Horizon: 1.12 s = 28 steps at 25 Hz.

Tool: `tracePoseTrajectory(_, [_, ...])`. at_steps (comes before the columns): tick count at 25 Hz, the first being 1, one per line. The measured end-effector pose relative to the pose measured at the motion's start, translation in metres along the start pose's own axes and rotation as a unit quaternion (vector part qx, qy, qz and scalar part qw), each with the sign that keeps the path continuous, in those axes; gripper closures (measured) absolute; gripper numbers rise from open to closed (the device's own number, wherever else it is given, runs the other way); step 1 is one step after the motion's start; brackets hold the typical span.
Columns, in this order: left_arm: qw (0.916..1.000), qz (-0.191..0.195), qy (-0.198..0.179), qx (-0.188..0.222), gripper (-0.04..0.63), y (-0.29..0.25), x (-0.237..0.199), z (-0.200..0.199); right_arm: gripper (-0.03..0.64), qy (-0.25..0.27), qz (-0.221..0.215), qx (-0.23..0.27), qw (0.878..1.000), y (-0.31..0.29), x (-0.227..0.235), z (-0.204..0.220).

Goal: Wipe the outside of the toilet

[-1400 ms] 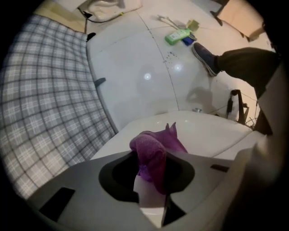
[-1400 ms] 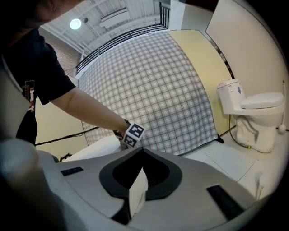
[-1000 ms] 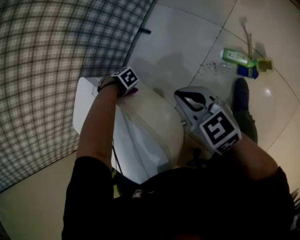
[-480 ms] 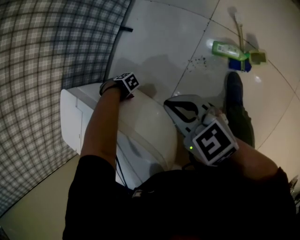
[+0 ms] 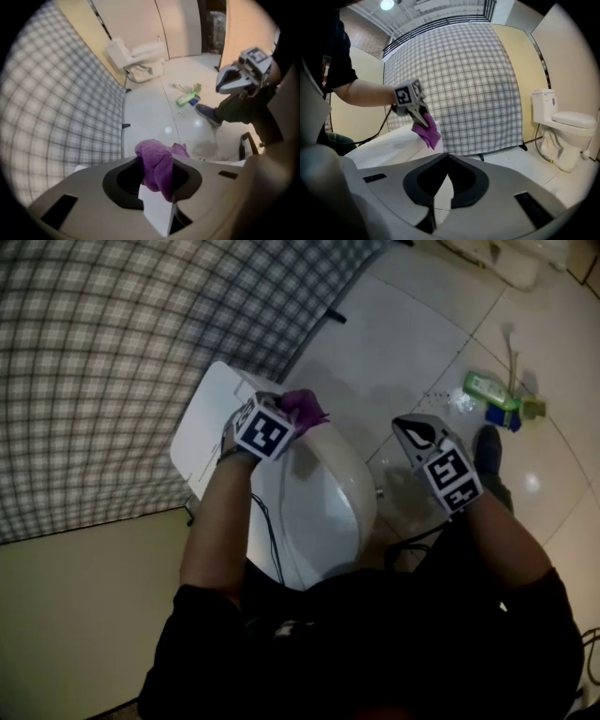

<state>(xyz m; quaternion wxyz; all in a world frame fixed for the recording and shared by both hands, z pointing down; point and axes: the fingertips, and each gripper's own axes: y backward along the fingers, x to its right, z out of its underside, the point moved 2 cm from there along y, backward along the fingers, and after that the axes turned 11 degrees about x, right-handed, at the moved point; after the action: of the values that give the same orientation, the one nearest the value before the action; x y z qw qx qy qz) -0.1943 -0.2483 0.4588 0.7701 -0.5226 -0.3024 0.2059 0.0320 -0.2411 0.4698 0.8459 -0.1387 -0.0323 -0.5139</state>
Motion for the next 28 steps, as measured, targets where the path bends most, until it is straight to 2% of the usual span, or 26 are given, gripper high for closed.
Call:
tracePoseTrajectory(1, [0.9978,-0.036,0.023,0.051,0.503,0.029,-0.004,0.002,0.626,0.022,0.003,0.008,1.0,-0.002,0.006,-0.005])
tracePoseTrajectory(2, [0.9908,-0.075,0.046,0.103,0.503,0.059,-0.005,0.009,0.626,0.042,0.002,0.015,0.999,-0.002,0.007,-0.013])
tracePoseTrajectory(3, [0.9807,-0.1,0.074,0.151,0.503,0.09,0.002,0.021,0.626,0.055,-0.003,0.02,0.998,0.003,-0.002,-0.021])
tracePoseTrajectory(4, [0.9689,-0.108,0.109,0.194,0.502,0.118,0.018,0.04,0.626,0.061,-0.014,0.02,0.998,0.012,-0.021,-0.027])
tracePoseTrajectory(6, [0.9399,-0.101,0.188,0.267,0.502,0.164,0.063,0.087,0.626,0.069,-0.047,0.017,0.996,0.035,-0.07,-0.041])
tracePoseTrajectory(8, [0.9037,-0.095,0.258,0.329,0.502,0.193,0.106,0.134,0.626,0.084,-0.072,0.026,0.993,0.049,-0.109,-0.061])
tracePoseTrajectory(10, [0.8644,-0.097,0.312,0.382,0.502,0.212,0.141,0.173,0.626,0.088,-0.085,0.044,0.992,0.056,-0.136,-0.082])
tracePoseTrajectory(13, [0.8025,-0.095,0.372,0.457,0.502,0.232,0.186,0.218,0.627,0.066,-0.101,0.063,0.991,0.063,-0.183,-0.1])
tracePoseTrajectory(17, [0.7104,-0.104,0.443,0.537,0.502,0.237,0.22,0.275,0.627,0.023,-0.114,0.074,0.991,0.065,-0.24,-0.094])
tracePoseTrajectory(18, [0.6939,-0.113,0.457,0.545,0.502,0.236,0.226,0.293,0.627,0.003,-0.116,0.077,0.99,0.065,-0.251,-0.089])
tracePoseTrajectory(19, [0.685,-0.122,0.465,0.548,0.502,0.233,0.234,0.31,0.627,-0.021,-0.122,0.081,0.989,0.065,-0.263,-0.084])
tracePoseTrajectory(21, [0.6816,-0.132,0.474,0.541,0.502,0.225,0.257,0.341,0.627,-0.056,-0.134,0.084,0.986,0.068,-0.285,-0.073])
tracePoseTrajectory(22, [0.6792,-0.132,0.482,0.537,0.502,0.219,0.27,0.353,0.627,-0.063,-0.139,0.081,0.985,0.07,-0.294,-0.067])
tracePoseTrajectory(25, [0.6591,-0.128,0.505,0.542,0.502,0.21,0.298,0.371,0.627,-0.06,-0.142,0.06,0.986,0.075,-0.306,-0.053])
tracePoseTrajectory(26, [0.6588,-0.129,0.501,0.546,0.502,0.211,0.301,0.371,0.627,-0.058,-0.142,0.052,0.987,0.075,-0.308,-0.048])
tracePoseTrajectory(28, [0.6685,-0.126,0.488,0.546,0.502,0.211,0.305,0.372,0.627,-0.055,-0.139,0.039,0.988,0.075,-0.312,-0.038])
